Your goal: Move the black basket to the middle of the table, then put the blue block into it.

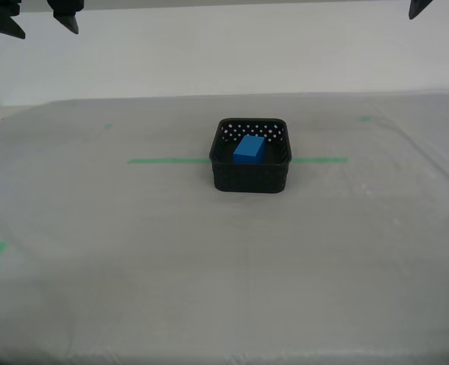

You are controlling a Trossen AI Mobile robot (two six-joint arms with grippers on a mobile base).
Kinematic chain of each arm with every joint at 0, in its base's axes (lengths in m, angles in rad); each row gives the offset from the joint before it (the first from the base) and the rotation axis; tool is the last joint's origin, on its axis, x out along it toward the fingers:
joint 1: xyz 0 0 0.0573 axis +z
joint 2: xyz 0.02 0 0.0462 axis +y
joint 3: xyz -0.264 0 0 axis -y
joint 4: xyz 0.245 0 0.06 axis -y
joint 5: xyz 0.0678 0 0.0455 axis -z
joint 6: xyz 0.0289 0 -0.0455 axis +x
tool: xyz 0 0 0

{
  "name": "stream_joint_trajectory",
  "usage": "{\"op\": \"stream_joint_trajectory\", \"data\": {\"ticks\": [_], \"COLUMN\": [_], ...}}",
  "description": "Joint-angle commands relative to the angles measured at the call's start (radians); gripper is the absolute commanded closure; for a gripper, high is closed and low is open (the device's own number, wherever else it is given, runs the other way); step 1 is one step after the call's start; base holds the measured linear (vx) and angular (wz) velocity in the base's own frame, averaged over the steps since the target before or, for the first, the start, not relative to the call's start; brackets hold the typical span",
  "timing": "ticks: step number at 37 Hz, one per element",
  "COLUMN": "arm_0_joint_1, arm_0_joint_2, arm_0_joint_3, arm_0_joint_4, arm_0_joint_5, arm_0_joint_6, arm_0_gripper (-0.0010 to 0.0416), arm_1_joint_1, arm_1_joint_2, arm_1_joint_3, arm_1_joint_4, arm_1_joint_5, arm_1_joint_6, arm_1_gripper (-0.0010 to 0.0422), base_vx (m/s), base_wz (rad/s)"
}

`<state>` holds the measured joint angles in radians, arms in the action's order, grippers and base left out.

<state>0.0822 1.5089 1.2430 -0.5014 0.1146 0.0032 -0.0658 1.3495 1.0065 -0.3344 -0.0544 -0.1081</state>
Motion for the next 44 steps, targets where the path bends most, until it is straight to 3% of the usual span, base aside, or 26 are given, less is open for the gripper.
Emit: {"op": "stream_joint_trajectory", "data": {"ticks": [1,44], "arm_0_joint_1": [0.0,0.0], "arm_0_joint_2": [0.0,0.0], "arm_0_joint_3": [0.001,0.001], "arm_0_joint_4": [0.0,0.0], "arm_0_joint_5": [0.003,0.003], "arm_0_joint_6": [0.0,0.0], "arm_0_gripper": [0.0012,0.0012], "arm_1_joint_1": [0.0,0.0], "arm_1_joint_2": [0.0,0.0], "arm_1_joint_3": [0.001,0.001], "arm_1_joint_4": [0.001,0.001], "arm_1_joint_5": [0.002,0.002], "arm_1_joint_6": [0.004,0.004], "arm_1_gripper": [0.0012,0.0012], "base_vx": [0.0,0.0], "base_wz": [0.0,0.0]}}
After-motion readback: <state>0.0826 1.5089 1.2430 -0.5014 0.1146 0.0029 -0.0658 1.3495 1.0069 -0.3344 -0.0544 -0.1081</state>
